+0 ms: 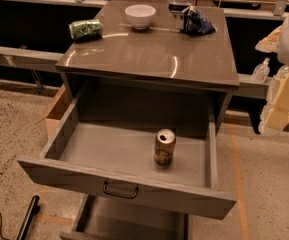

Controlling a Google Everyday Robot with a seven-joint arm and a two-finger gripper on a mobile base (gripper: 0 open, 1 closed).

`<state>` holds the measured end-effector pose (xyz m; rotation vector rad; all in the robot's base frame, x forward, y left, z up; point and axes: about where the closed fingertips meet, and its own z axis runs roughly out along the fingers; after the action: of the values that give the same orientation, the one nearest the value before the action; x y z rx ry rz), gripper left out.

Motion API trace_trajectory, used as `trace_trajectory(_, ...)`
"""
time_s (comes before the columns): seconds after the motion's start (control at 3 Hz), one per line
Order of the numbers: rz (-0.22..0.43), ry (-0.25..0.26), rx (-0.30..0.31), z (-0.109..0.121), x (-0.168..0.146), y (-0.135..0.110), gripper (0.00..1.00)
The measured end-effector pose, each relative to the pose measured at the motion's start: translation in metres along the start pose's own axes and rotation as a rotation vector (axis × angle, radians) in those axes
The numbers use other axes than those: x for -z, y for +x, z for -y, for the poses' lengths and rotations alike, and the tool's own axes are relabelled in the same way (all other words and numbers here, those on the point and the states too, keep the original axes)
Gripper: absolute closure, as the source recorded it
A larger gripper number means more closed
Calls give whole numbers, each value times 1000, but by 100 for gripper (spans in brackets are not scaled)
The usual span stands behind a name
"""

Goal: Pick orange can from top drawer and place on counter

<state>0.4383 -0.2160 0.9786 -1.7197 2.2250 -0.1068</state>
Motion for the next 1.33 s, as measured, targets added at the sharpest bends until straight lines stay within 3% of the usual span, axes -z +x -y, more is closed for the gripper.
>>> trace_trajectory(0.33, 0, 0, 0, 0, 0, 0, 0)
trace_trajectory(0.67, 71, 7, -31, -5, -12, -1, 0)
trace_trajectory(1.0, 229, -39, -94, -28, -66, 6, 0)
trace_trajectory(1.33, 431, -40, -105, -33, -115, -9, 0)
